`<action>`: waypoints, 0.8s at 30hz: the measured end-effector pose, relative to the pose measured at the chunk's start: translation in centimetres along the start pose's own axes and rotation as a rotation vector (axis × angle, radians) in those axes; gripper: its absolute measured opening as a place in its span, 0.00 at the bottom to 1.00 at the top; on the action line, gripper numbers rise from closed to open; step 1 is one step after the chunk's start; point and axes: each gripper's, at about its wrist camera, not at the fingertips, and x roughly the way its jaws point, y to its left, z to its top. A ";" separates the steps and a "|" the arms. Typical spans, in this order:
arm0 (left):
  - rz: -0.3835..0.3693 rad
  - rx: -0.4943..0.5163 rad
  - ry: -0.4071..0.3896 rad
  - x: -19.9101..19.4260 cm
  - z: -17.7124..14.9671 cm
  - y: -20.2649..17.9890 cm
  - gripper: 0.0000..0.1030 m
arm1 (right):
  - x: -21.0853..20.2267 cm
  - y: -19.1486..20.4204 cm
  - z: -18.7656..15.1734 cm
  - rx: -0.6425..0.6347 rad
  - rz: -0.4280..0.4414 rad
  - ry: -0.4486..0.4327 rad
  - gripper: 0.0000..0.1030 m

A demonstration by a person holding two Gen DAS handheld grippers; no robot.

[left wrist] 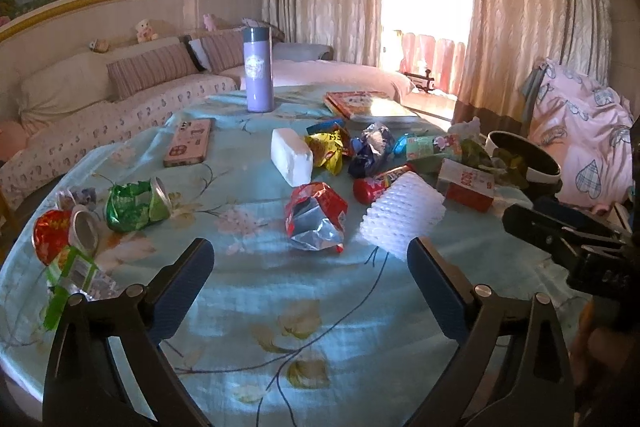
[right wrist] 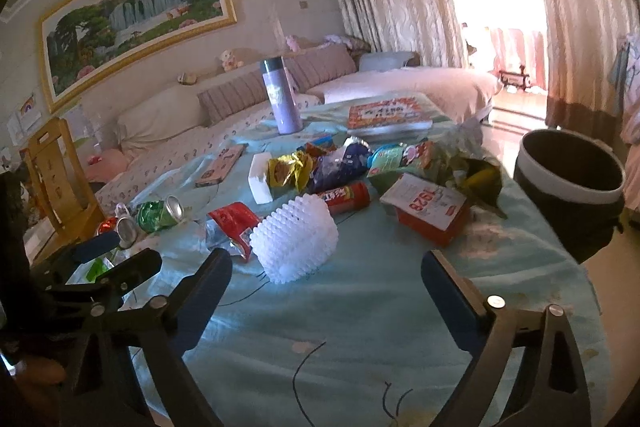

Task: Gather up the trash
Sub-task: 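Move the right tool toward the white foam net while the left tool approaches the red chip bag, then close the right tool on the white foam net while the left tool grasps the red chip bag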

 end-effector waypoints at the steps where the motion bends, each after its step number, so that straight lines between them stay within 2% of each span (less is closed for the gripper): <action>1: -0.002 -0.002 0.006 0.3 0.2 0.1 0.96 | 0.3 -0.1 0.0 0.007 0.011 0.007 0.87; 3: -0.006 -0.008 0.020 1.1 0.4 0.3 0.95 | 1.0 -0.2 0.0 0.007 0.019 0.031 0.80; 8: -0.001 -0.014 0.055 3.4 1.1 0.6 0.93 | 3.2 -0.6 0.3 0.029 0.061 0.089 0.73; 12: 0.001 -0.020 0.096 5.4 1.5 0.8 0.89 | 5.4 -1.1 0.4 0.056 0.085 0.141 0.63; 19: -0.015 -0.042 0.174 9.2 2.1 1.4 0.80 | 7.9 -1.6 1.0 0.090 0.120 0.198 0.61; 22: -0.030 -0.041 0.202 10.4 2.1 1.3 0.71 | 9.3 -1.9 1.0 0.101 0.142 0.229 0.56; 24: -0.043 -0.040 0.223 11.1 2.0 1.3 0.54 | 10.0 -2.0 1.0 0.111 0.166 0.247 0.39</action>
